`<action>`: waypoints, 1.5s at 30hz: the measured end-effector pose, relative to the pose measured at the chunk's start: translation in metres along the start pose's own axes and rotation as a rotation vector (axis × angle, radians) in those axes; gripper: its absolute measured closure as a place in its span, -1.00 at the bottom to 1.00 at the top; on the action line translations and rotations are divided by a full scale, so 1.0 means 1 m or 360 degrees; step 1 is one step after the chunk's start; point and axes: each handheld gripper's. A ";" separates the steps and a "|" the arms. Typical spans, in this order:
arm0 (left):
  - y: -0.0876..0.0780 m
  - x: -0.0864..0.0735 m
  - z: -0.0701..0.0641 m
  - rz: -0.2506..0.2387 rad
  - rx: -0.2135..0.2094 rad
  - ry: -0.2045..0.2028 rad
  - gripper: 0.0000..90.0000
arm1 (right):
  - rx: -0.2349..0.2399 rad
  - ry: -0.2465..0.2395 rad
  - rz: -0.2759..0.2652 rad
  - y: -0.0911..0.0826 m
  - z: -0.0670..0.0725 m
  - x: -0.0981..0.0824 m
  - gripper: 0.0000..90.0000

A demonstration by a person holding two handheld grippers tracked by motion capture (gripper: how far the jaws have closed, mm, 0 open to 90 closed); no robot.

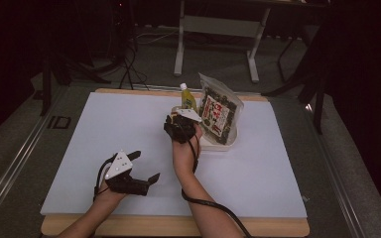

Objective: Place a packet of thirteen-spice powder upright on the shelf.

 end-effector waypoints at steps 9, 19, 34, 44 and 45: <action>0.001 0.001 0.000 0.0005 0.0000 0.0011 -0.97 | 0.0051 -0.0072 -0.0032 -0.017 -0.005 0.012 0.07; 0.002 0.000 -0.001 0.0010 0.0003 0.0009 -0.97 | 0.0223 -0.0197 -0.0114 -0.040 -0.007 0.021 -0.30; 0.001 -0.001 -0.001 0.0016 0.0011 0.0013 -0.97 | 0.0520 -0.0456 -0.0207 -0.086 -0.010 0.013 -0.72; 0.002 -0.002 -0.001 0.0032 0.0010 0.0024 -0.97 | 0.0587 -0.0497 -0.0231 -0.112 -0.029 -0.001 -0.70; 0.001 -0.002 -0.001 0.0031 0.0007 0.0024 -0.97 | 0.0588 -0.0499 -0.0237 -0.114 -0.030 -0.003 -0.70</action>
Point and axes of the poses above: each handheld gripper's, and its own axes: y roughly forward along the jaws, x roughly out of its top, z roughly to its left, and after that the axes turned 10 degrees about -y, right-handed
